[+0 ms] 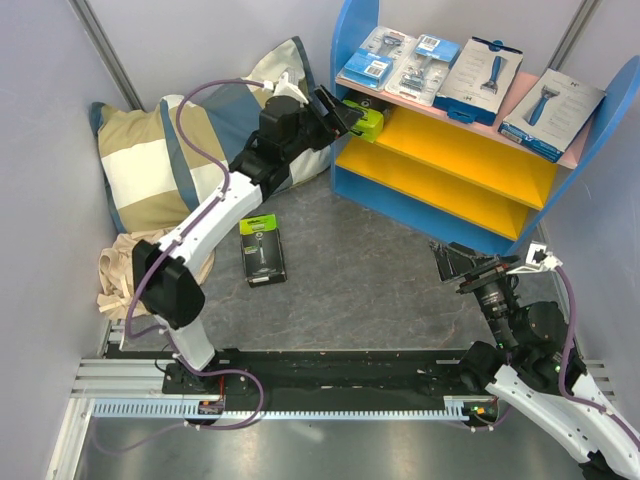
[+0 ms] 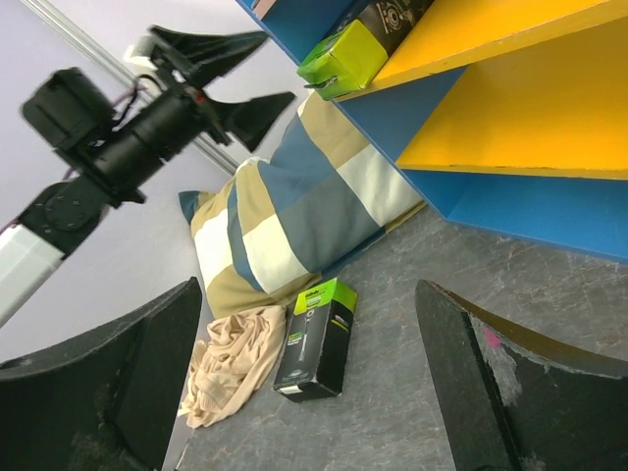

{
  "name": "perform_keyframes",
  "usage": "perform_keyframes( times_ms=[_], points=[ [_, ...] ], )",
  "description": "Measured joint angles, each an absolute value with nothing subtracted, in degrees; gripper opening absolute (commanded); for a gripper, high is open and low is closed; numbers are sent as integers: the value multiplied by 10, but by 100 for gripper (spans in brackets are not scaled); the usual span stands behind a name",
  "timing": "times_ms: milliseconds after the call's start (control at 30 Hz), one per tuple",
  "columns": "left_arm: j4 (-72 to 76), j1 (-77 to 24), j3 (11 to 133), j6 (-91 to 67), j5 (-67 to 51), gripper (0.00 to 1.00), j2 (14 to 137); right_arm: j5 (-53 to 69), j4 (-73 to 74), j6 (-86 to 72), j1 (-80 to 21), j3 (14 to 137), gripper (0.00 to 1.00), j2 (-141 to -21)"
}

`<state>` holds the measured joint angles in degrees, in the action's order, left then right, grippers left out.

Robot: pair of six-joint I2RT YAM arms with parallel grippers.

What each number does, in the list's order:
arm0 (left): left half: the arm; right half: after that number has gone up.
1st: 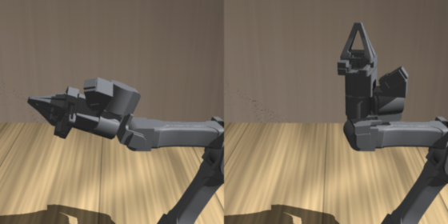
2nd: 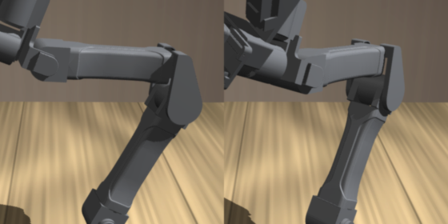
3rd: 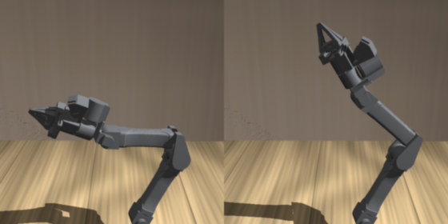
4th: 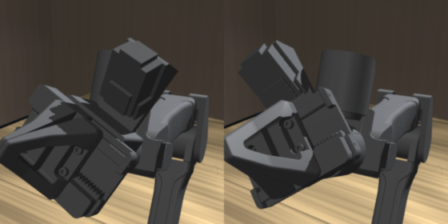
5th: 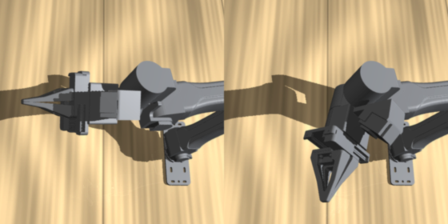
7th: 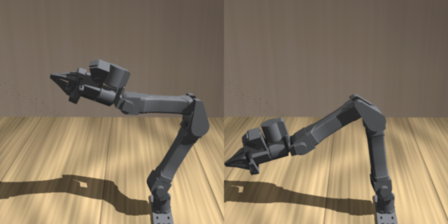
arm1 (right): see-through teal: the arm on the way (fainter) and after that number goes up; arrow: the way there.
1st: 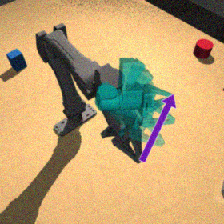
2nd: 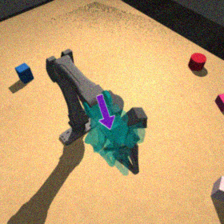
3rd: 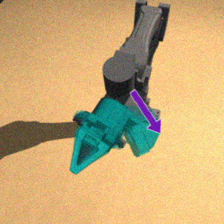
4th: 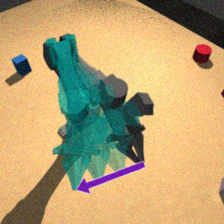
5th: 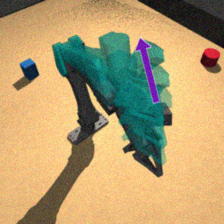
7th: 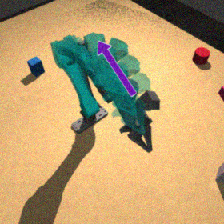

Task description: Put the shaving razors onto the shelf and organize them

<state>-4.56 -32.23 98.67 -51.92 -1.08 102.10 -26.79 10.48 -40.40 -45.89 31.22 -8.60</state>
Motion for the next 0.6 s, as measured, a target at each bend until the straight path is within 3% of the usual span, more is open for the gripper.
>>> perform_keyframes(
  times_ms=[300,600],
  points=[
    [-78,-320,986,-429,-32,87,918,-255,103,-397,-459,315,98,-132],
    [-170,-279,921,-352,-74,90,840,-170,86,-348,-459,399,98,-374]
  ],
)
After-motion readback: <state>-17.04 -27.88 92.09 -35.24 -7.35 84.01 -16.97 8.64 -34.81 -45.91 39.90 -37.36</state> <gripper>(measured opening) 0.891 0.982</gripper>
